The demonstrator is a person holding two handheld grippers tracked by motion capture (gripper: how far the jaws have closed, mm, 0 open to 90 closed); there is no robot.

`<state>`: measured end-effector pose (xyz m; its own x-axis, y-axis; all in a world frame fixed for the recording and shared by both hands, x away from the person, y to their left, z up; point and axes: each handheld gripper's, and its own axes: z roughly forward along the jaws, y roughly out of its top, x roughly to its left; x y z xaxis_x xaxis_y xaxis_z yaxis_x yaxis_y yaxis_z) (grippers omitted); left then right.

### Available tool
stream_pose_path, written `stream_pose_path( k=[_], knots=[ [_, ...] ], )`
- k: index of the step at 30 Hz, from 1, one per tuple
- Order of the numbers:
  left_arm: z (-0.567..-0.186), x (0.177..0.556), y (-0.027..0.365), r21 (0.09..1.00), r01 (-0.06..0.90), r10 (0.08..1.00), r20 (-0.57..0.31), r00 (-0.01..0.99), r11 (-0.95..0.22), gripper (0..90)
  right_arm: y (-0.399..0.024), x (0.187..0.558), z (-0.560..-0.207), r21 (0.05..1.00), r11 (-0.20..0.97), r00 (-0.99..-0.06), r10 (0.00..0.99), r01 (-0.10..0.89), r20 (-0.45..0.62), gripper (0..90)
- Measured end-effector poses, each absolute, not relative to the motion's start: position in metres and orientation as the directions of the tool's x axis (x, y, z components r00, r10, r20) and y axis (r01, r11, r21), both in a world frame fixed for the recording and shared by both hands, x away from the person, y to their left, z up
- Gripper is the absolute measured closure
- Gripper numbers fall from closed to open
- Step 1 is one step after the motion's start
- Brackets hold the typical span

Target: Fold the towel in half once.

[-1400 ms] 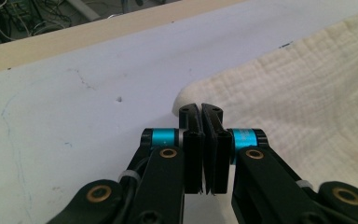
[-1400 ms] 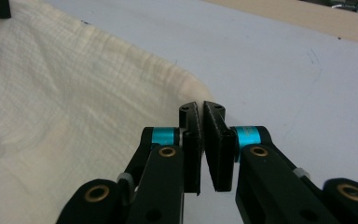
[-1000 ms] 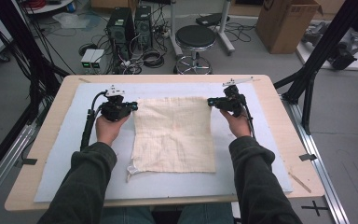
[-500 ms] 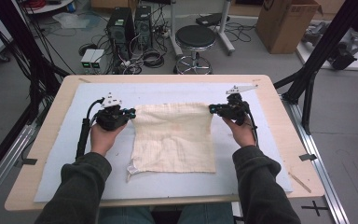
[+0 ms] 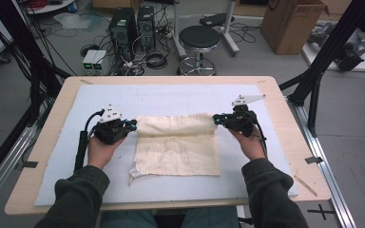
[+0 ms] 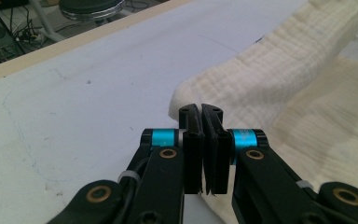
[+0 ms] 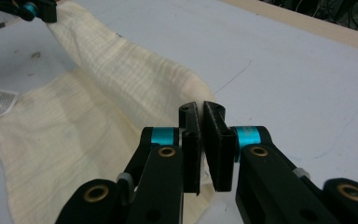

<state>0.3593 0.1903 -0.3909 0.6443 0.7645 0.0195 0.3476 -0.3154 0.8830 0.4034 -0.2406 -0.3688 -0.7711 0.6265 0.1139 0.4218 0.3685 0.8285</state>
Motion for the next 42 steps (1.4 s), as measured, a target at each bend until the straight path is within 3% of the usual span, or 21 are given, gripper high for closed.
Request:
stream_pose_path(
  k=[35,42],
  knots=[
    [-0.424,0.294,0.189,0.836,0.329,0.667,0.058,0.743,-0.439,85.7,-0.252,0.343,-0.411,0.802,0.405,-0.792,0.596,0.439,0.132,83.7],
    [-0.418,0.283,0.204,0.856,0.329,0.642,0.003,0.767,-0.398,62.1,-0.263,0.329,-0.409,0.819,0.371,-0.798,0.581,0.437,0.163,70.3]
  ],
)
